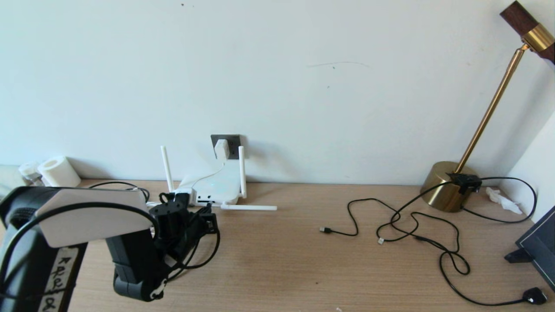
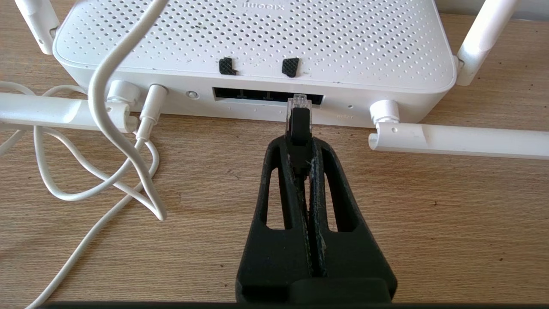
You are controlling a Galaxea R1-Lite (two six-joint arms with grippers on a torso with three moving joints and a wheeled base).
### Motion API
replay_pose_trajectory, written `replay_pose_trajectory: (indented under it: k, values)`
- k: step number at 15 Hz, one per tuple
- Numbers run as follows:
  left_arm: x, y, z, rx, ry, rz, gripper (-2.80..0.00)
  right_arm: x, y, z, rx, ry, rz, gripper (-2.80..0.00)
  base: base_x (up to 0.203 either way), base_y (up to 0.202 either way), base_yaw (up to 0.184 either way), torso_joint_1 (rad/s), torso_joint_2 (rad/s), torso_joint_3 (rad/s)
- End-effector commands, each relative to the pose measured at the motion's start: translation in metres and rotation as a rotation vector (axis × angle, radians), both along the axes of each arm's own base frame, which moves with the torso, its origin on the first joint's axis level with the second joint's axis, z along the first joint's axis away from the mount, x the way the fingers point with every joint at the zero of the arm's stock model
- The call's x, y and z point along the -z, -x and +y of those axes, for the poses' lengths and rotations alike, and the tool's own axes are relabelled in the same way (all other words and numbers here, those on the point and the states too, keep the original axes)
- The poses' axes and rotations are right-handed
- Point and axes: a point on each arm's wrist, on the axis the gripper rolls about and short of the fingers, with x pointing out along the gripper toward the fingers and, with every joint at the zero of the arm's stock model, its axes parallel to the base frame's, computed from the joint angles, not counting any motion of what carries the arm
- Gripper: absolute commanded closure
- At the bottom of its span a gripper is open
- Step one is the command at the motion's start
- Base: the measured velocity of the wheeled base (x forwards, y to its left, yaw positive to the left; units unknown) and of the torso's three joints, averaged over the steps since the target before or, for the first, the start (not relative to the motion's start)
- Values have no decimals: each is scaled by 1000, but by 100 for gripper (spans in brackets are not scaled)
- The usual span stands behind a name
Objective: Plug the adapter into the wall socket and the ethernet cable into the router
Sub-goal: Plug cable into router interface
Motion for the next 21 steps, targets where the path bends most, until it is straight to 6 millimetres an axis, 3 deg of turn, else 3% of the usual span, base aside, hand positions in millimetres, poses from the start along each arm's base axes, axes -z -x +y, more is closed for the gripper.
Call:
replay_pose_trajectory:
  k: [1, 21]
  values:
    - [-2, -1, 0, -1, 3, -13, 0, 0, 0, 0, 0, 0, 0, -280, 0, 0, 0, 0, 0, 0]
    - [-1, -3, 0, -2, 4, -17, 0, 0, 0, 0, 0, 0, 1, -280, 0, 0, 0, 0, 0, 0]
